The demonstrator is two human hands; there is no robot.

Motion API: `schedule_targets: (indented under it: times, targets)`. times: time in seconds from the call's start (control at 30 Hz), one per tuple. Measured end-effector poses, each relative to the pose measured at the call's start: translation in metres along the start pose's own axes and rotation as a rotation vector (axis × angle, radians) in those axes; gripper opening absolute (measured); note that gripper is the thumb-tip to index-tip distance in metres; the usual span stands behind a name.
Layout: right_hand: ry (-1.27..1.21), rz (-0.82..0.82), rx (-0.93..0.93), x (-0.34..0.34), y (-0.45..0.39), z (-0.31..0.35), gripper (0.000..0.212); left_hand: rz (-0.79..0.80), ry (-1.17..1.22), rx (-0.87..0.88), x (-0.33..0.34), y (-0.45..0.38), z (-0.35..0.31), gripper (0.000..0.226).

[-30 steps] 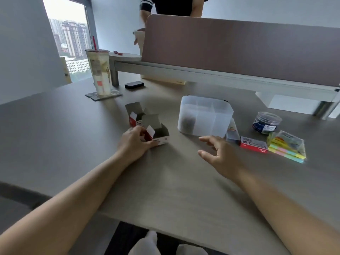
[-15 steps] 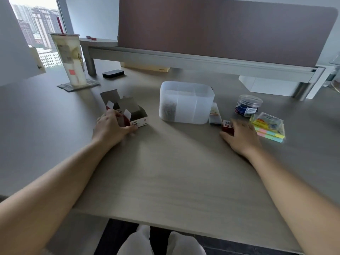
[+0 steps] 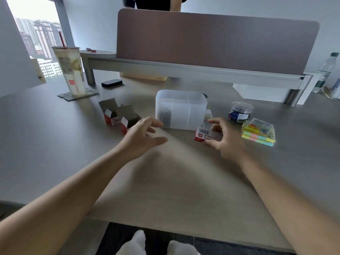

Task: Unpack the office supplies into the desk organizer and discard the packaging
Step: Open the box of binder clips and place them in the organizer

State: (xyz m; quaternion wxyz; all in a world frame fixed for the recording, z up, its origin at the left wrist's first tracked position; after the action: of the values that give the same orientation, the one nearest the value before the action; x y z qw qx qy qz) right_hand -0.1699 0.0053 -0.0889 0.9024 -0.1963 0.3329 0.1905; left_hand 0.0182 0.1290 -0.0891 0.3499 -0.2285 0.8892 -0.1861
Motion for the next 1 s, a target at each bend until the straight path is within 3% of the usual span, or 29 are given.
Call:
schedule_targets:
  times: [0.1,0.2,0.37,0.5,0.67,1.0]
  targets:
    - [-0.091,0.076,-0.076,0.013,0.002,0.022,0.054,0.2,0.183,-0.05,0.018,-0.009,-0.009,0.043]
    - [-0.204,0.128,-0.096,0.025,0.0,0.031,0.048,0.254,0.307,-0.073,0.028,-0.017,-0.007,0.049]
    - [-0.347,0.145,-0.064,0.034,-0.004,0.027,0.048,0.185,0.305,-0.028,0.029,-0.021,0.007,0.043]
    - [-0.531,0.095,0.144,0.033,-0.009,0.019,0.031,0.116,0.335,-0.012,0.026,-0.02,0.012,0.044]
    - [-0.781,0.281,0.381,0.04,-0.007,0.021,0.017,0.068,0.389,0.006,0.026,-0.018,0.009,0.045]
    - [-0.827,0.26,0.421,0.035,-0.006,0.019,0.013,0.083,0.432,0.006,0.024,-0.016,0.013,0.044]
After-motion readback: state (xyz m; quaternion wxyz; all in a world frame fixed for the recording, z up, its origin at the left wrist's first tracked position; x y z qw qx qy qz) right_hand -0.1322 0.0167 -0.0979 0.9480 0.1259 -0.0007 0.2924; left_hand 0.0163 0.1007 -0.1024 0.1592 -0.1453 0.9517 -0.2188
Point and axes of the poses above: each hand's wrist, its own y-axis away from the middle knuckle, its own x-axis out of the palm, z = x × y, the point moved 2 cm from there along -y, towards the middle knuckle, and after that the axes turned 13 degrees about x, right-handed, at the moved point
